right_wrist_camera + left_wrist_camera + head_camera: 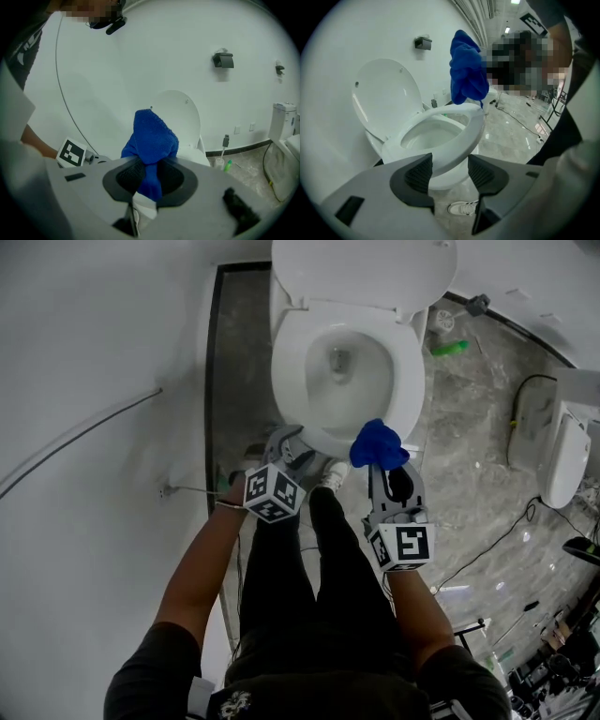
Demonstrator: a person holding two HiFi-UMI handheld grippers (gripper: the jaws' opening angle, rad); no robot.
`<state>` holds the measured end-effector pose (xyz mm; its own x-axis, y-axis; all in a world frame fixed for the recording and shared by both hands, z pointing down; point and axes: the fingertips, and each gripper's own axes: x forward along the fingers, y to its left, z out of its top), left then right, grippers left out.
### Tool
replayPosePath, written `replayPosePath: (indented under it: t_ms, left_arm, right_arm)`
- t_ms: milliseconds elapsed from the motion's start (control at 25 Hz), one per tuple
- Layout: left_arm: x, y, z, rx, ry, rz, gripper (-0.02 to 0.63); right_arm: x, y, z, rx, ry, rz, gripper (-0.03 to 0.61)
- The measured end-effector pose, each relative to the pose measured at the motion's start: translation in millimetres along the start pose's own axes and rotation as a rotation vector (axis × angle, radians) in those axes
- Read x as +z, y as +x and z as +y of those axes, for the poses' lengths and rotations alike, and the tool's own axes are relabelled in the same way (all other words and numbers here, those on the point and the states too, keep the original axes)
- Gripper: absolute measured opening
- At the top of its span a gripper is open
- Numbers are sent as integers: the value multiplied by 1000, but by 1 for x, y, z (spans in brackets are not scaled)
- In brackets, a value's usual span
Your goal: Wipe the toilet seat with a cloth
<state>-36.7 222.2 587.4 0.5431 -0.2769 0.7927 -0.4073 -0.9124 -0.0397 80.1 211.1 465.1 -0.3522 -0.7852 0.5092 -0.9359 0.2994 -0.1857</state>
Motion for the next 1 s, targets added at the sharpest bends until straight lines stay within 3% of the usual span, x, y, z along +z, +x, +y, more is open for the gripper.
replayPosePath:
  t_ms: [160,480,640,720,760,920,1000]
  left_arm:
    - [-27,29,-14,-95,-209,-16,264]
    - [-71,86,-15,-63,-455,52,207]
    - [-84,102,-8,50,-499,111,163]
    - [-88,103,-2,123,-505,117,61]
    - [-89,103,0,145,-505,119,54]
    - [-85,103,7,162,-536,119,21]
    - [-74,96,17,185,-570,69,12]
  right_arm:
    - [-38,15,-7,-2,-11,54,71]
    - [-74,44,-23,-21,-32,96,71]
    - [-85,56,-26,-12,-69,125,71]
    - [-95,62,-26,0,-86,151,71]
    - [-100,66,-27,3,-94,165,71]
    - [-118,79,-34,7,-115,211,71]
    - [-122,88,-39,-2,-106,225,71]
